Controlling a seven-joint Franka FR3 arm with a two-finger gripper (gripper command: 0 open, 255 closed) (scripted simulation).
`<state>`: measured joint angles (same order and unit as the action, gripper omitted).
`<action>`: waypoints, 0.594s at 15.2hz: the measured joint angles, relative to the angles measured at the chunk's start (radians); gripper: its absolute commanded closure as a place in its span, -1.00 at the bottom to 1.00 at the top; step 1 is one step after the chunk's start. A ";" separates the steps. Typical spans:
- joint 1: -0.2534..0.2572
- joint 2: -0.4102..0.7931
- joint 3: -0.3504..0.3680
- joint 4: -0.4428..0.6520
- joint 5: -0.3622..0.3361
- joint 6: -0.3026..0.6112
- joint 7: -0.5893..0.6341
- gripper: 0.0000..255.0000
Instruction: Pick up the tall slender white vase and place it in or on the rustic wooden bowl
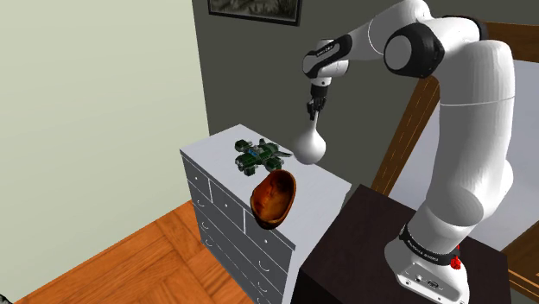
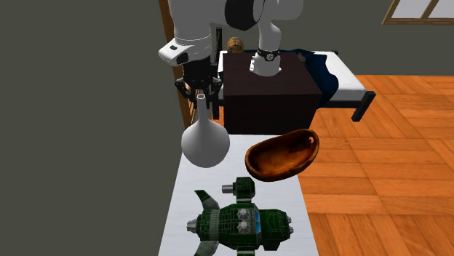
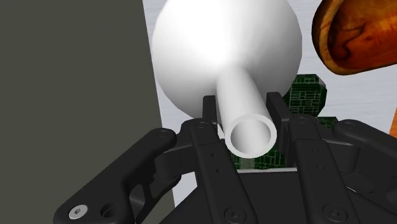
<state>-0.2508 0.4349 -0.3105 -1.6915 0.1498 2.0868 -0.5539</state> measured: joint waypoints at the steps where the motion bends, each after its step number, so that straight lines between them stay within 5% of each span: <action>1: 0.000 -0.003 -0.001 0.008 -0.001 -0.011 0.001 1.00; 9: 0.003 -0.038 -0.008 0.071 -0.017 -0.107 0.012 1.00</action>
<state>-0.2480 0.3972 -0.3180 -1.6204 0.1332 1.9802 -0.5415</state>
